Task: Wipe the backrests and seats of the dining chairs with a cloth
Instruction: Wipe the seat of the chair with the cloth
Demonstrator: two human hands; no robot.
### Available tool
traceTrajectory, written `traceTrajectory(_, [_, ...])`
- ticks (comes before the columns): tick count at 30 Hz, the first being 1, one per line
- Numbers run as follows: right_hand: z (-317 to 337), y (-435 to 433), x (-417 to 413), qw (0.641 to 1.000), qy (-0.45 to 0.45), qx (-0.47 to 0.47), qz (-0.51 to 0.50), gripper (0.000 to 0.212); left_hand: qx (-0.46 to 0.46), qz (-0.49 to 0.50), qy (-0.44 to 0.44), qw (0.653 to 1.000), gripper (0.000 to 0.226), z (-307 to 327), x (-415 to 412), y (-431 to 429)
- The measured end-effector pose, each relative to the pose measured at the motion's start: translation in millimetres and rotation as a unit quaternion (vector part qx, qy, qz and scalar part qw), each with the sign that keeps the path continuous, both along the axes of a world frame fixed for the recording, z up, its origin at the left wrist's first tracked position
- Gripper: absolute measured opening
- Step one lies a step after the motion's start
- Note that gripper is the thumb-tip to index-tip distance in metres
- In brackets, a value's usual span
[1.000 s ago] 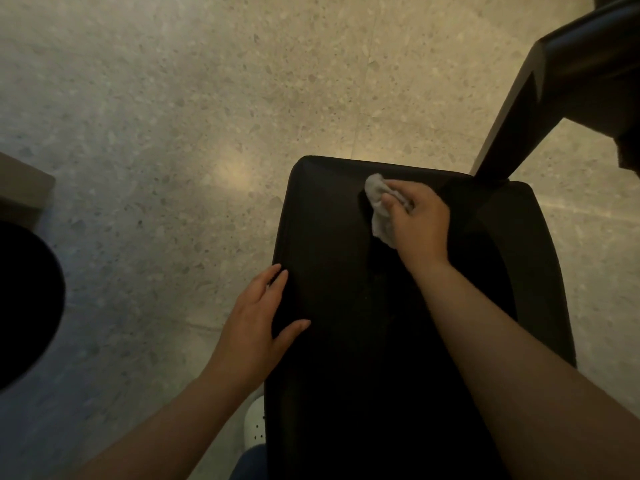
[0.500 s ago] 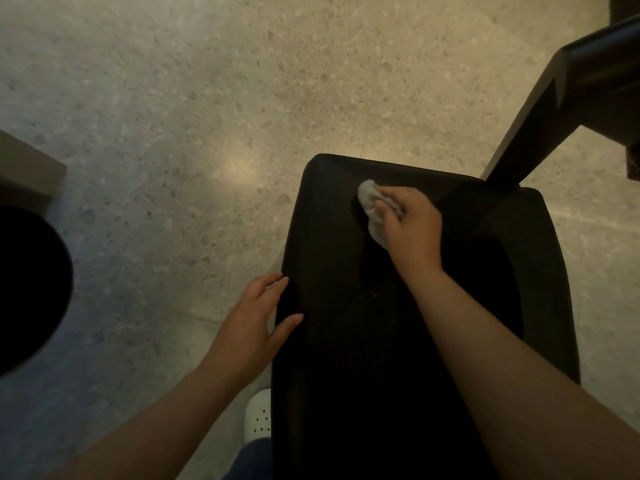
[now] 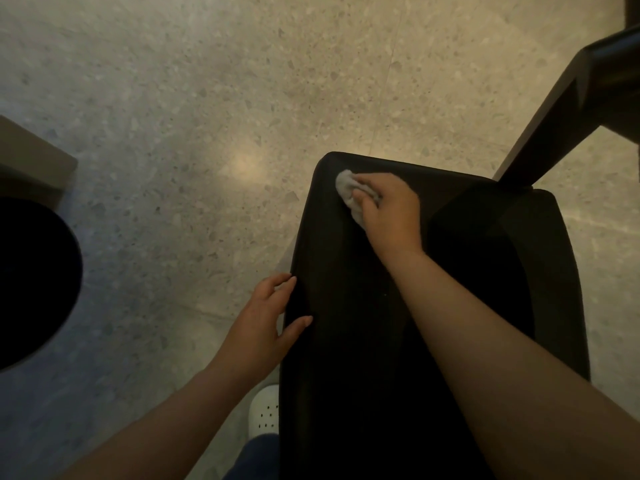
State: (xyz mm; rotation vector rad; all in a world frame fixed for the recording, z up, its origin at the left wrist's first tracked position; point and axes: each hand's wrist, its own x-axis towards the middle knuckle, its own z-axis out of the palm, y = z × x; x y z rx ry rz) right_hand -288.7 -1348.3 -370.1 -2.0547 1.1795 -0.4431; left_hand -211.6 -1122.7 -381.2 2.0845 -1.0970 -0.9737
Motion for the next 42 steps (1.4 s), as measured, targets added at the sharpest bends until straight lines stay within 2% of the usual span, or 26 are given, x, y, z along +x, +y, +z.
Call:
traceTrajectory(3, [-8.1,34.4,2.5,0.999,0.031,-0.003,0.02,0.028,0.001,-0.004,-0.008,1.0,0.062,-2.6,1.5,3.5])
traceTrajectory(6, [-3.7,68.0,-16.2,0.993,0.037,-0.003,0.114,0.031,0.024,-0.003,-0.03,0.999,0.06,-3.9,7.0,10.3])
traceTrajectory(9, [7.7,60.3,-22.7,0.984,0.04,0.028,0.174,0.029,0.041,0.016,-0.052,0.998,0.056,-2.9,16.4,18.0])
traceTrajectory(14, [19.7,26.6,22.3,0.994,0.03,-0.056,0.094,0.03,0.067,0.014,-0.068,0.995,0.052,-1.3,24.7,27.1])
traceTrajectory(18, [1.7,49.3,32.4,0.982,0.15,-0.034,0.112,0.033,0.072,0.009,-0.079,0.994,0.052,-1.3,28.8,29.7])
traceTrajectory(20, [1.3,71.2,21.8,0.977,0.138,-0.029,0.159,0.031,0.075,0.003,-0.083,0.994,0.051,-1.0,31.4,30.4])
traceTrajectory(24, [12.1,80.6,7.3,0.958,0.141,0.061,0.242,0.031,0.088,0.0,-0.088,0.992,0.048,2.1,38.1,32.3])
traceTrajectory(28, [20.5,62.3,3.4,0.984,0.082,0.001,0.155,0.03,0.097,-0.002,-0.09,0.991,0.047,5.8,40.4,36.9])
traceTrajectory(30, [21.7,64.7,1.7,0.988,0.077,0.008,0.132,0.031,0.103,-0.004,-0.094,0.99,0.048,7.0,40.6,38.5])
traceTrajectory(35, [21.0,94.7,-15.6,0.965,0.088,0.091,0.228,0.027,0.101,-0.022,-0.095,0.99,0.046,15.2,35.0,34.5])
traceTrajectory(39, [31.9,72.8,-60.4,0.998,0.036,0.031,0.051,0.023,0.09,-0.056,-0.089,0.99,0.046,26.9,20.8,23.0])
traceTrajectory(42, [35.1,52.2,-110.9,0.996,0.047,0.055,-0.057,0.025,0.071,-0.094,-0.092,0.989,0.048,37.9,3.7,6.3])
